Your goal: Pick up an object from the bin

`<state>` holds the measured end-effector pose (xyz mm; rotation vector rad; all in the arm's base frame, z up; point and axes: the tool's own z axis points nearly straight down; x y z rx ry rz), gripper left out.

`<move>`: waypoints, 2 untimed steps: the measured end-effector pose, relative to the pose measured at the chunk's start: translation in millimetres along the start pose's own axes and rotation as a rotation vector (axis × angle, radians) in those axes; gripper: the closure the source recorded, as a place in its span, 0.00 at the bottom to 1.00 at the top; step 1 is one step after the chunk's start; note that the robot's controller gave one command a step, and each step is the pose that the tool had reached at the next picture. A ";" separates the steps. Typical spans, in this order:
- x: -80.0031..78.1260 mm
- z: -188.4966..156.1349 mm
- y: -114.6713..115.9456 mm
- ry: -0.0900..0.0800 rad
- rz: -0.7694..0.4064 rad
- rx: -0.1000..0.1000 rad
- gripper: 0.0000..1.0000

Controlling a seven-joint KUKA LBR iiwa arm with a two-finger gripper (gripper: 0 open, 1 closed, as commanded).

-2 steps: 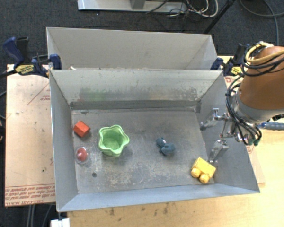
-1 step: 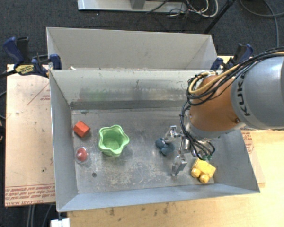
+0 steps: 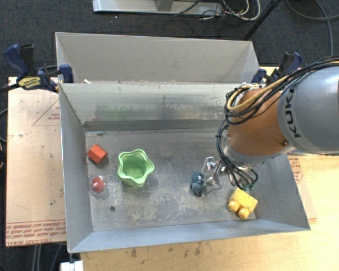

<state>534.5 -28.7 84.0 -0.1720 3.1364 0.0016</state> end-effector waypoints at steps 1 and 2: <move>-16.8 -110.3 -0.3 -0.009 -0.230 0.002 1.00; -21.2 -170.9 7.5 -0.008 -0.523 0.003 1.00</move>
Offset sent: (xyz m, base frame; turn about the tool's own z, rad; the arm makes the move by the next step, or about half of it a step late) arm 0.0143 0.0008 0.1074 -0.2318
